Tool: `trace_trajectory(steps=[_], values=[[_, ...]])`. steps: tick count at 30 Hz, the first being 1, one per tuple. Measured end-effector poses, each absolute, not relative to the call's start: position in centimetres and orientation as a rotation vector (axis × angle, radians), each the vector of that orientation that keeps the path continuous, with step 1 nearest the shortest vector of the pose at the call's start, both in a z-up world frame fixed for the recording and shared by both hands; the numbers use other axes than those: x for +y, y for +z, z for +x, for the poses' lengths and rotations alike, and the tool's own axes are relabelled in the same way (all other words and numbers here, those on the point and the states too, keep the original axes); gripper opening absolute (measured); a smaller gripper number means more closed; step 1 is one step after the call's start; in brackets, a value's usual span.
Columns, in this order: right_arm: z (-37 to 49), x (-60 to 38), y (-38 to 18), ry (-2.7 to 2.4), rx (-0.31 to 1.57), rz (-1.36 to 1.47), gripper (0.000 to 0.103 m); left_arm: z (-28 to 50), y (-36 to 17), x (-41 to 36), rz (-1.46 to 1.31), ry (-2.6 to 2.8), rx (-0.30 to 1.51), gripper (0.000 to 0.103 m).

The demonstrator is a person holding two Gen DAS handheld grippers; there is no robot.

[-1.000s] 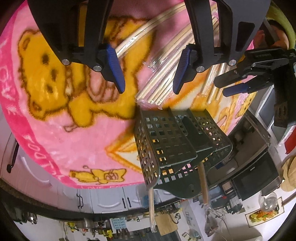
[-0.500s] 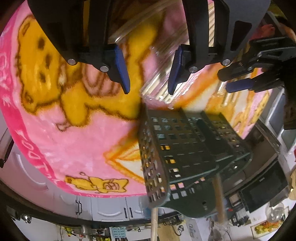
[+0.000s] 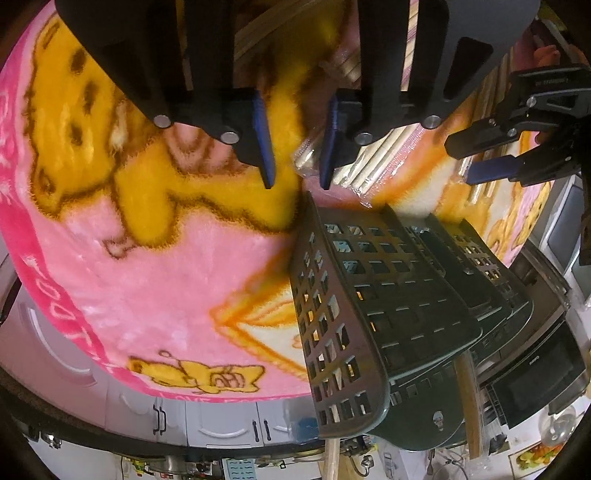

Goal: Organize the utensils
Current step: 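Lower both tools onto the remaining wooden chopsticks, then close the left tool on chopsticks while the right tool grasps chopsticks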

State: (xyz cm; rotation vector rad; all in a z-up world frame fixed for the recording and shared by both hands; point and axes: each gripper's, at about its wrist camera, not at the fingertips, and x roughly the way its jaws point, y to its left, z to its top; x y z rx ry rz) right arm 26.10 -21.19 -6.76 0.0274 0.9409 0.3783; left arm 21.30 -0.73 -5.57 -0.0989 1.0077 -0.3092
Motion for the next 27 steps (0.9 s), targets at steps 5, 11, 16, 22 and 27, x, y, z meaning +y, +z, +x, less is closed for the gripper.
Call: trace_trajectory(steps=[5,11,16,22,27], values=[[25.9,-21.7,-6.6,0.373,0.931,0.053,0.011,21.8,-6.0,-1.2,-0.064,-0.29,1.012,0.038],[25.4,-22.4,-6.2,0.368,0.907,0.087,0.007,22.0,-6.2,-1.7,-0.008,-0.262,1.006,0.033],[24.9,-22.8,-5.3,0.381,0.873,0.111,0.007,22.5,-6.4,-2.5,0.026,-0.238,0.998,0.029],[24.2,-23.1,-4.2,0.396,0.835,0.124,0.006,23.0,-6.3,-2.7,0.004,-0.218,1.006,0.015],[23.4,-23.3,-3.0,0.415,0.796,0.136,0.005,23.1,-5.6,-1.9,-0.061,-0.236,1.008,0.006]])
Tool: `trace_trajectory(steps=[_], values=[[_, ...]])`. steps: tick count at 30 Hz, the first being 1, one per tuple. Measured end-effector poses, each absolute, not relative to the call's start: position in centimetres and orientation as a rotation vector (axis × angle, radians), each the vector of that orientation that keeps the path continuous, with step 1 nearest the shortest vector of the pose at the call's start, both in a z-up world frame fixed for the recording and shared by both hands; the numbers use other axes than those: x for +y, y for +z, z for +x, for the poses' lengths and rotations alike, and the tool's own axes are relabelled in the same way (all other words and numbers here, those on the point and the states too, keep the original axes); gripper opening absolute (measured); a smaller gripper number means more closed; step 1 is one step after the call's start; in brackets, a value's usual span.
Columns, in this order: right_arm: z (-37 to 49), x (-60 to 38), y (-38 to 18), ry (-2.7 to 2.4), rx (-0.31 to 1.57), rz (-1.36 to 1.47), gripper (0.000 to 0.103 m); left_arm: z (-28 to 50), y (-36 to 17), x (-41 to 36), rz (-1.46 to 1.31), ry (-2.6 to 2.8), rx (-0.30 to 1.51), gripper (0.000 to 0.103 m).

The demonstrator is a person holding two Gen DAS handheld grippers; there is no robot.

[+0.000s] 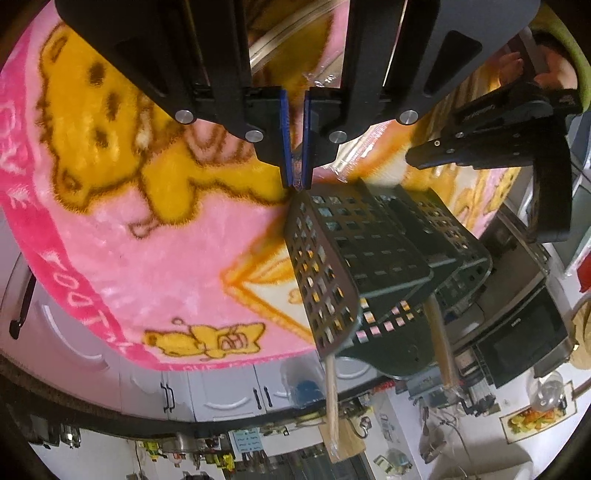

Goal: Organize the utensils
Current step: 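Close the left tool on chopsticks while the right tool grasps chopsticks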

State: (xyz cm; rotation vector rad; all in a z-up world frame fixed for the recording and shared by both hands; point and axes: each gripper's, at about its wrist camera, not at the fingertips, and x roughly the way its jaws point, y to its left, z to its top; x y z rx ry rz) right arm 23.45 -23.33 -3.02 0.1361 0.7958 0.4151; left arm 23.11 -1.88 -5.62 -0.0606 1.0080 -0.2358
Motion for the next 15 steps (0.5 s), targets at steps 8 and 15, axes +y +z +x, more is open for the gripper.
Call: trace_trajectory(steps=[8,15], values=[[22.1,-23.1,-0.2,0.456,0.724,0.13,0.005,21.8,-2.0,-2.0,-0.068,-0.267,0.912,0.006],[20.5,-22.1,2.8,0.501,0.643,0.103,0.004,20.8,1.4,-1.4,-0.091,-0.281,0.825,0.005]])
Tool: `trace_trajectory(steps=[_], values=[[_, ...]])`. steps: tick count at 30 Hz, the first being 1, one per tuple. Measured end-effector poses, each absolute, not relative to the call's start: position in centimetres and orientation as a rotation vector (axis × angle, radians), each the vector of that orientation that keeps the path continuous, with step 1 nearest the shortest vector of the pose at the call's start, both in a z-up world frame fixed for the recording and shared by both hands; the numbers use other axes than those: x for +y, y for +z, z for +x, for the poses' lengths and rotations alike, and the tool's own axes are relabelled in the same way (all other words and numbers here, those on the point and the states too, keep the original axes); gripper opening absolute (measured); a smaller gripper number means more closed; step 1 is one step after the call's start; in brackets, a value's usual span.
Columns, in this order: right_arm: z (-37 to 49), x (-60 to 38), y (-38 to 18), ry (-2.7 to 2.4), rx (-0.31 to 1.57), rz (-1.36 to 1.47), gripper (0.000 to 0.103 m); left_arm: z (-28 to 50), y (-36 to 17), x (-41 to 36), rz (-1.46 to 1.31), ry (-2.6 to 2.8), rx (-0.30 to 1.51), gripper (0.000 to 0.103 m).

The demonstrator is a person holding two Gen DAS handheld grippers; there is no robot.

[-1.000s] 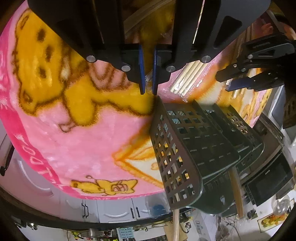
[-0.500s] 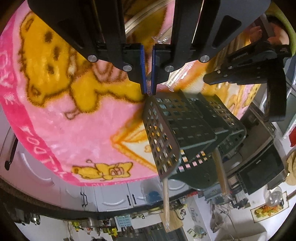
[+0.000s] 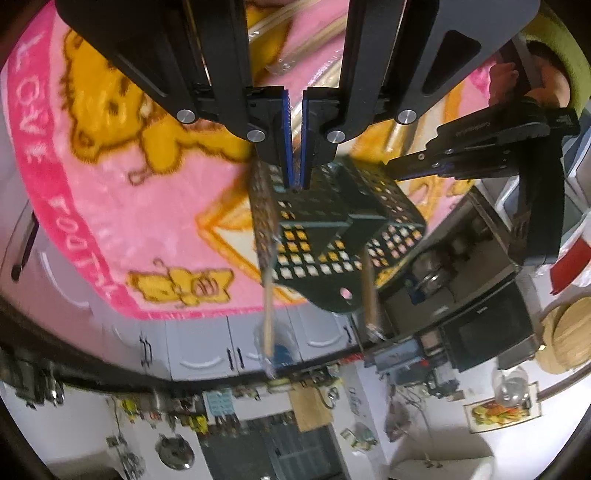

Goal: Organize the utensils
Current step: 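Lift both held chopsticks and carry them above the green caddy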

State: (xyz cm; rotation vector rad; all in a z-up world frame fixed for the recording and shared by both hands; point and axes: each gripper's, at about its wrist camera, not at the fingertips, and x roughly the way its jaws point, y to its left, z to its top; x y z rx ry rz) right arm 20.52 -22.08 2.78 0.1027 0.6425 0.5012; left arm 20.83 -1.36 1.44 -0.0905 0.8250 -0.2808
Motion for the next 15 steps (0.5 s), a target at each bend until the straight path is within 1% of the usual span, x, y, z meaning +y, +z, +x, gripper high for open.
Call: trace_trajectory(steps=[15], values=[[17.9,-19.5,7.4,0.584,0.522,0.038,0.004,19.5,6.1,1.1,-0.135,-0.273,0.698,0.005]])
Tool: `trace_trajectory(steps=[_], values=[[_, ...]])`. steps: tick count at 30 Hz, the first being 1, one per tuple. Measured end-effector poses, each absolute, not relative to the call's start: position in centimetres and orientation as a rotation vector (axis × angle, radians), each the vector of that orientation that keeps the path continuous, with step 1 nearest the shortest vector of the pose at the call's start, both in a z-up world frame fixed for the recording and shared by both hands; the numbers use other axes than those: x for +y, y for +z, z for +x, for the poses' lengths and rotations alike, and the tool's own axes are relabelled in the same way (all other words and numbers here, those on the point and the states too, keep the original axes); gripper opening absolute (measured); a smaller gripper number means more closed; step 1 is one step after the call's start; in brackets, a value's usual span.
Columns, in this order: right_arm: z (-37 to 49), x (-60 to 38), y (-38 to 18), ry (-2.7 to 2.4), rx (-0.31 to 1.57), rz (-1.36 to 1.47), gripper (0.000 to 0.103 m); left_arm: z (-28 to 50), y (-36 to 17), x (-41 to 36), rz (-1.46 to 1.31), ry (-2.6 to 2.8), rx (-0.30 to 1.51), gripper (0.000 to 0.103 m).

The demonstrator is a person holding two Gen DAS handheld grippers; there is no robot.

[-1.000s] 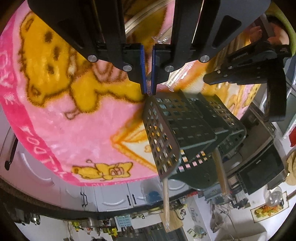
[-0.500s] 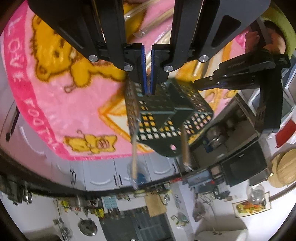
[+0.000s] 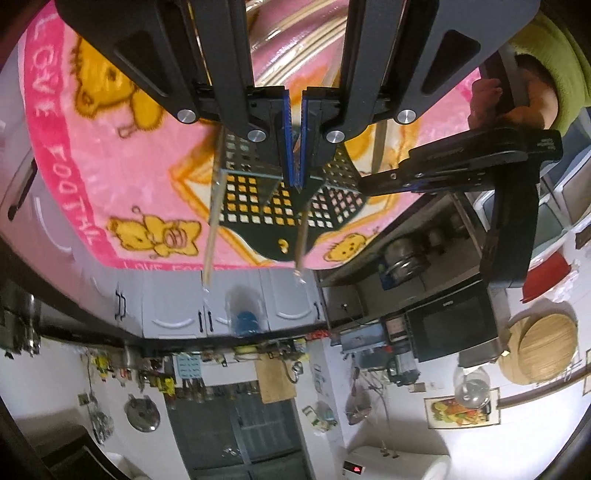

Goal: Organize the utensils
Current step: 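Lift both held chopsticks and carry them above the green caddy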

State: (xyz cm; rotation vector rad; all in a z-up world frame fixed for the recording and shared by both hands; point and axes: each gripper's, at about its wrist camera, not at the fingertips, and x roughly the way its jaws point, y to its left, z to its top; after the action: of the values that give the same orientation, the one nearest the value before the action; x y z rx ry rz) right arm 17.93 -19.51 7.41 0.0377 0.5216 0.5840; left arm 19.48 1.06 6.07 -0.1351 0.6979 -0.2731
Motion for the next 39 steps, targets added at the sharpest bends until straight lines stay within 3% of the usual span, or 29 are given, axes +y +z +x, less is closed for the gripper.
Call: trace_trajectory(steps=[39], values=[[16.5,-17.5,15.0,0.626,0.319,0.004,0.004,18.8,17.1,2.0,-0.168,-0.348,0.437,0.003]])
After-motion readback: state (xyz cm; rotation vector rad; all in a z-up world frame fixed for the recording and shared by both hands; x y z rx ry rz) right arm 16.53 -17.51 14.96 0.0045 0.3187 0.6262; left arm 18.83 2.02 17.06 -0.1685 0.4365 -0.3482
